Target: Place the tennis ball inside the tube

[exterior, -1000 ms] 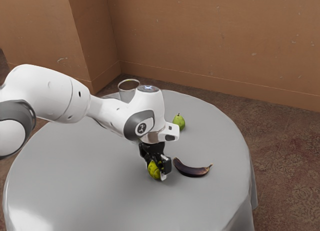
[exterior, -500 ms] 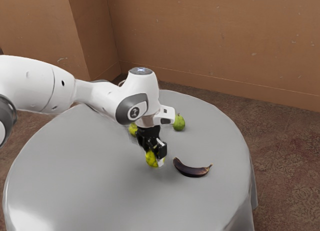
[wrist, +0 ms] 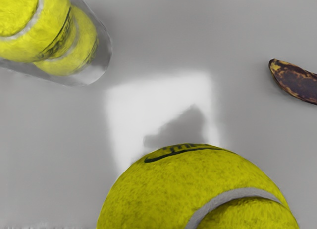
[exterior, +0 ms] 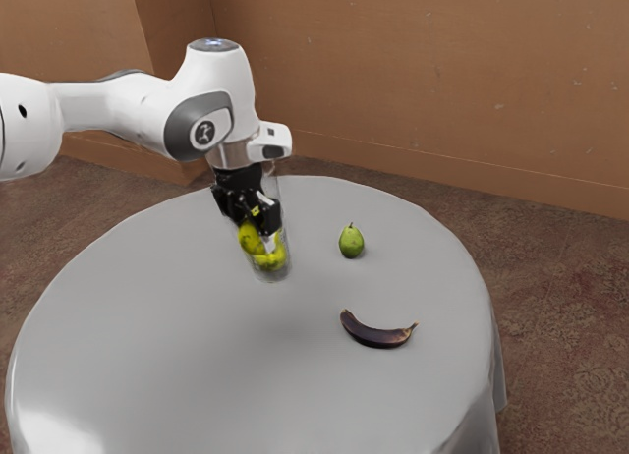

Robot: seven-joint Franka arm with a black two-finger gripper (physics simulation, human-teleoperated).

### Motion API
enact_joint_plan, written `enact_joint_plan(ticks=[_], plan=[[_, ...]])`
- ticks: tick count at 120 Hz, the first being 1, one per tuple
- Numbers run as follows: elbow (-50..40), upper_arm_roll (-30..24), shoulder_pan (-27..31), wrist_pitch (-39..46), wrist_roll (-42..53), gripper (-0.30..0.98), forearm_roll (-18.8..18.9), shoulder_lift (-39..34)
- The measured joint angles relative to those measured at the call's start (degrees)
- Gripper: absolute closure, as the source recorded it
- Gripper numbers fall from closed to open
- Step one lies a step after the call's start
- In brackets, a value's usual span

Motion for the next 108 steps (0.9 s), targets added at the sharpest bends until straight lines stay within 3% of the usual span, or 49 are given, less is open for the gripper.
enact_joint_plan(ticks=[53, 108], plan=[[13.9, 5.5, 0.3, -11.2, 1.1, 0.70, 2.8, 1.1], [30.9, 6.6, 0.4, -16.1, 2.8, 0.69, 2.4, 11.3]])
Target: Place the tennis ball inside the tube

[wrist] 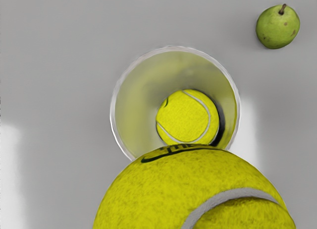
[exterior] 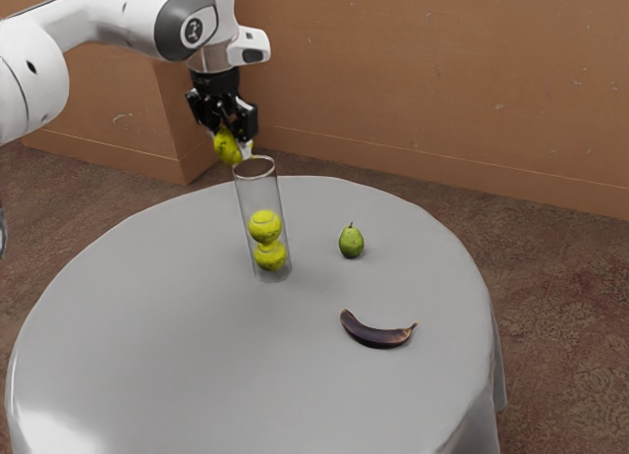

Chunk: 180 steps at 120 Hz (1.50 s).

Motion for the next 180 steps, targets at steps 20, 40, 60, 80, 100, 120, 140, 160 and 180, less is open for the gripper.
enact_joint_plan(ticks=[20, 40, 60, 80, 100, 120, 140, 160, 180], plan=[[1.7, 1.9, 0.2, -0.3, 0.5, 0.69, -0.3, 2.0], [4.8, 2.1, 0.2, -0.4, 0.8, 0.69, -0.4, 4.4], [7.2, 1.5, 0.2, -0.2, 1.1, 0.68, -0.8, 7.3], [7.6, 1.5, 0.2, 0.1, 1.2, 0.69, -1.0, 8.4], [7.7, 1.4, 0.2, 0.2, 1.4, 0.61, -1.3, 8.7], [8.3, 1.4, 0.1, 0.3, 1.7, 0.41, -2.0, 9.4], [8.3, 1.5, 0.1, 0.1, 2.1, 0.21, -3.3, 9.4], [8.3, 1.4, 0.1, 0.0, 2.5, 0.10, -4.2, 9.4], [2.2, 1.5, 0.1, -0.6, 2.7, 0.05, -5.3, 4.4]])
